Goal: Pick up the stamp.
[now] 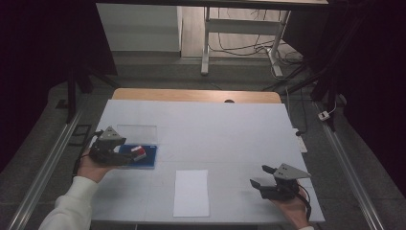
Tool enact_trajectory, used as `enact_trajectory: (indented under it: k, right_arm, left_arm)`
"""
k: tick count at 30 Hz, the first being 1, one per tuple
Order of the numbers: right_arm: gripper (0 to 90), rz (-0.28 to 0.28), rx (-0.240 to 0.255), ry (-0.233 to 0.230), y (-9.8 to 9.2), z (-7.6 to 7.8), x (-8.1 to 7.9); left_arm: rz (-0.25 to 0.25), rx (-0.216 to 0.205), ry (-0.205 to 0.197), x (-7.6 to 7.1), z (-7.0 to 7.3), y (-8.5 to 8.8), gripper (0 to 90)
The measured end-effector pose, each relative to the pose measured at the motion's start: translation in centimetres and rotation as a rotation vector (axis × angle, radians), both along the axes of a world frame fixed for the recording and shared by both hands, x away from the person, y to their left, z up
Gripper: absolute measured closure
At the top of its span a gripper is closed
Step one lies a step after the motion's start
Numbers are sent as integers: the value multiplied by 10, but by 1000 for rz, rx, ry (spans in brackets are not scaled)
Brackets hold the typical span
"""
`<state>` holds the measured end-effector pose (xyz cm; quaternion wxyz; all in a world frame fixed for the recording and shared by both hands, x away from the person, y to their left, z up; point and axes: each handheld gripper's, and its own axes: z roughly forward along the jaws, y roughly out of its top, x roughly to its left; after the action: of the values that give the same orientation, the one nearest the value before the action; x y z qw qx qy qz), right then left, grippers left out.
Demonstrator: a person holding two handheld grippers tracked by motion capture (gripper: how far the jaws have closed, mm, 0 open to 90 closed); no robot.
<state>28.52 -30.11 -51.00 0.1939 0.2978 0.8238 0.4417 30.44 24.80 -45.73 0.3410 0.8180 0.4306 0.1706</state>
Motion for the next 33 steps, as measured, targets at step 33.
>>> enact_trajectory:
  k: [33]
  right_arm:
    - [268,0,-20,11,-1,-3,1]
  left_arm:
    - [-54,117,83,26,-23,-15,508]
